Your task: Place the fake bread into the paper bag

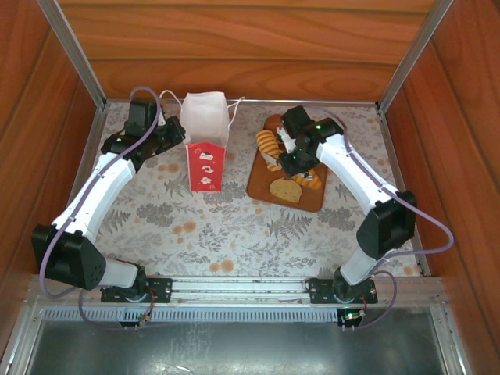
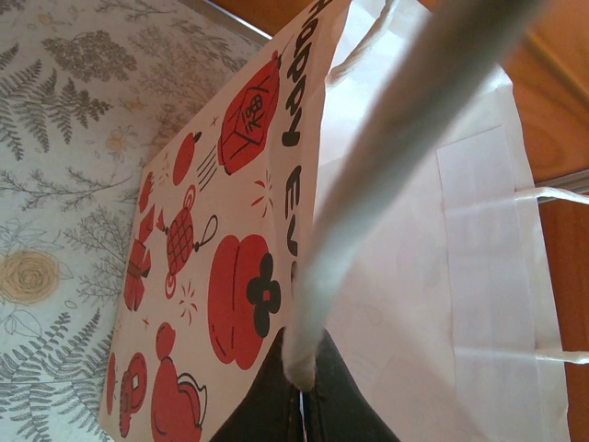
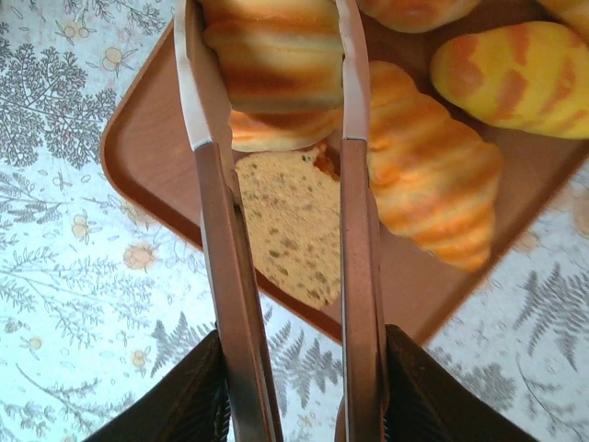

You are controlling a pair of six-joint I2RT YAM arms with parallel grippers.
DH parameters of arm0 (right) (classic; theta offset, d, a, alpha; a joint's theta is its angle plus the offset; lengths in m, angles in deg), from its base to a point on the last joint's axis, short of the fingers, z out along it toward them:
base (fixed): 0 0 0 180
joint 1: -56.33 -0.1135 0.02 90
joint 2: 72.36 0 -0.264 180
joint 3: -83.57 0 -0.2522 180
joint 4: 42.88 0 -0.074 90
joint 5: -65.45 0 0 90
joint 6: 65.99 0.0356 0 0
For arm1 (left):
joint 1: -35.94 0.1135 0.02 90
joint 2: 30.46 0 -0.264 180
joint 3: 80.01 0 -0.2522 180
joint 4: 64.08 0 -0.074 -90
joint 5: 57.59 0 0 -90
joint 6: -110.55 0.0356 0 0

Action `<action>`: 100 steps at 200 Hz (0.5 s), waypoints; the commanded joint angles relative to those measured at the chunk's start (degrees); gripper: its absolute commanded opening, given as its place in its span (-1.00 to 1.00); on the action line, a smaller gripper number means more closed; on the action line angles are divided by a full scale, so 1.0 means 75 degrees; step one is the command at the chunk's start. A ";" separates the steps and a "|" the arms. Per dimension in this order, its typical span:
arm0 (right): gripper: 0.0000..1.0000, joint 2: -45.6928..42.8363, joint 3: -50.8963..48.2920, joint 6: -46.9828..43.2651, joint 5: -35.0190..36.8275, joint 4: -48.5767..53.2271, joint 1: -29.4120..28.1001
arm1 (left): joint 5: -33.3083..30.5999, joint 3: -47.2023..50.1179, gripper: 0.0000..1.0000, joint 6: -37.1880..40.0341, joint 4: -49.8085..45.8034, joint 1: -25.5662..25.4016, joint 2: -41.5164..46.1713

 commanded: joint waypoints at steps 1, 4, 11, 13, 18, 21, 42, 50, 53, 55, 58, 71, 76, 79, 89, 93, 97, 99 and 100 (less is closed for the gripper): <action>-0.16 -0.0562 0.0653 0.0282 0.0477 0.0658 -0.0088 | -0.0124 -0.0058 -1.00 0.0138 0.0214 -0.0070 0.0044; -0.16 -0.0617 0.0720 0.0295 0.0507 0.0711 -0.0097 | -0.0128 -0.0053 -1.00 0.0142 0.0207 -0.0074 0.0037; -0.16 -0.0734 0.0864 0.0342 0.0529 0.0809 -0.0093 | -0.0131 -0.0074 -1.00 0.0157 0.0213 -0.0073 0.0023; -0.16 -0.0760 0.0903 0.0360 0.0524 0.0833 -0.0099 | -0.0130 -0.0076 -1.00 0.0155 0.0211 -0.0074 0.0015; -0.16 -0.0838 0.1005 0.0401 0.0499 0.0869 -0.0108 | -0.0133 -0.0091 -1.00 0.0163 0.0205 -0.0074 -0.0012; -0.16 -0.0885 0.1063 0.0430 0.0470 0.0888 -0.0105 | -0.0126 -0.0099 -1.00 0.0166 0.0213 -0.0074 -0.0033; -0.16 -0.1082 0.1477 0.0668 0.0332 0.1069 -0.0159 | -0.0073 -0.0191 -1.00 0.0166 0.0211 -0.0073 -0.0133; -0.16 -0.1104 0.1696 0.0755 0.0310 0.1182 -0.0167 | -0.0062 -0.0226 -1.00 0.0163 0.0208 -0.0076 -0.0167; -0.16 -0.1110 0.1782 0.0782 0.0318 0.1241 -0.0174 | -0.0054 -0.0232 -1.00 0.0172 0.0213 -0.0073 -0.0174; -0.16 -0.1106 0.1829 0.0812 0.0310 0.1272 -0.0181 | -0.0058 -0.0239 -1.00 0.0168 0.0205 -0.0083 -0.0174; -0.16 -0.1109 0.1936 0.0847 0.0312 0.1324 -0.0185 | -0.0059 -0.0250 -1.00 0.0166 0.0207 -0.0086 -0.0186; -0.16 -0.1090 0.2368 0.1034 0.0309 0.1570 -0.0210 | -0.0060 -0.0275 -1.00 0.0194 0.0219 -0.0085 -0.0231; -0.16 -0.1080 0.2533 0.1105 0.0293 0.1669 -0.0223 | -0.0059 -0.0286 -1.00 0.0190 0.0207 -0.0092 -0.0242; -0.16 -0.1072 0.2648 0.1145 0.0282 0.1722 -0.0228 | -0.0070 -0.0288 -1.00 0.0191 0.0210 -0.0087 -0.0243; -0.16 -0.1046 0.2999 0.1293 0.0255 0.1892 -0.0277 | -0.0076 -0.0320 -1.00 0.0210 0.0221 -0.0106 -0.0259; -0.16 -0.1050 0.3137 0.1333 0.0258 0.1951 -0.0288 | -0.0071 -0.0323 -1.00 0.0213 0.0225 -0.0098 -0.0259; -0.16 -0.1040 0.3263 0.1390 0.0240 0.2000 -0.0322 | -0.0082 -0.0334 -1.00 0.0230 0.0224 -0.0098 -0.0269; -0.16 -0.1039 0.3316 0.1416 0.0238 0.2021 -0.0332 | -0.0086 -0.0343 -1.00 0.0226 0.0226 -0.0098 -0.0271; -0.16 -0.1035 0.3340 0.1432 0.0237 0.2030 -0.0341 | -0.0090 -0.0345 -1.00 0.0226 0.0226 -0.0098 -0.0276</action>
